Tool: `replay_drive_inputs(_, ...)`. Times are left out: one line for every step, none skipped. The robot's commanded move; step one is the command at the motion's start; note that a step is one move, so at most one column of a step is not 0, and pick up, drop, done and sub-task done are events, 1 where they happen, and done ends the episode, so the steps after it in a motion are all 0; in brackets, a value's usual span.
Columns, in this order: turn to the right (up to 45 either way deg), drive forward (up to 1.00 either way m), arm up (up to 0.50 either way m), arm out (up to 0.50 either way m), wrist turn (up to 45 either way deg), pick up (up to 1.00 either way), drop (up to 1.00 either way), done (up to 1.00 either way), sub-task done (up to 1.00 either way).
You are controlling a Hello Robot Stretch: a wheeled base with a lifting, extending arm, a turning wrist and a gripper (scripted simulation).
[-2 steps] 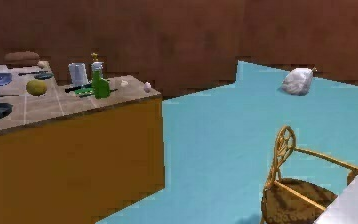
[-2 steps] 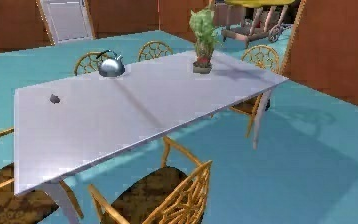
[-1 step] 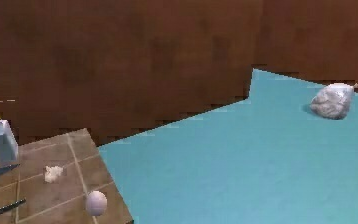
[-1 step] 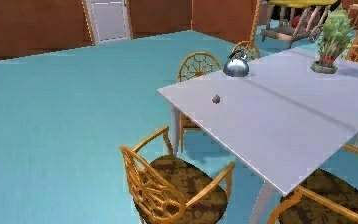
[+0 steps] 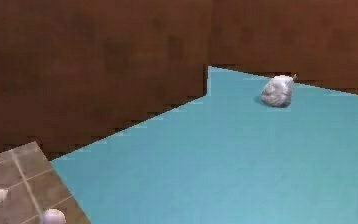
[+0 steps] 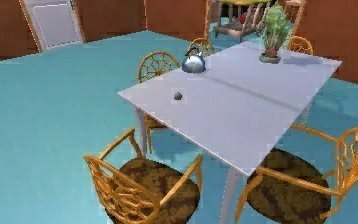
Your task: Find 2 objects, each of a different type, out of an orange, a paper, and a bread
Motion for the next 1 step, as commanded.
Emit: replay_drive_inputs(0.0, 0.15, 0.0, 0.0, 0.0, 0.0, 0.0, 0.0, 0.0)
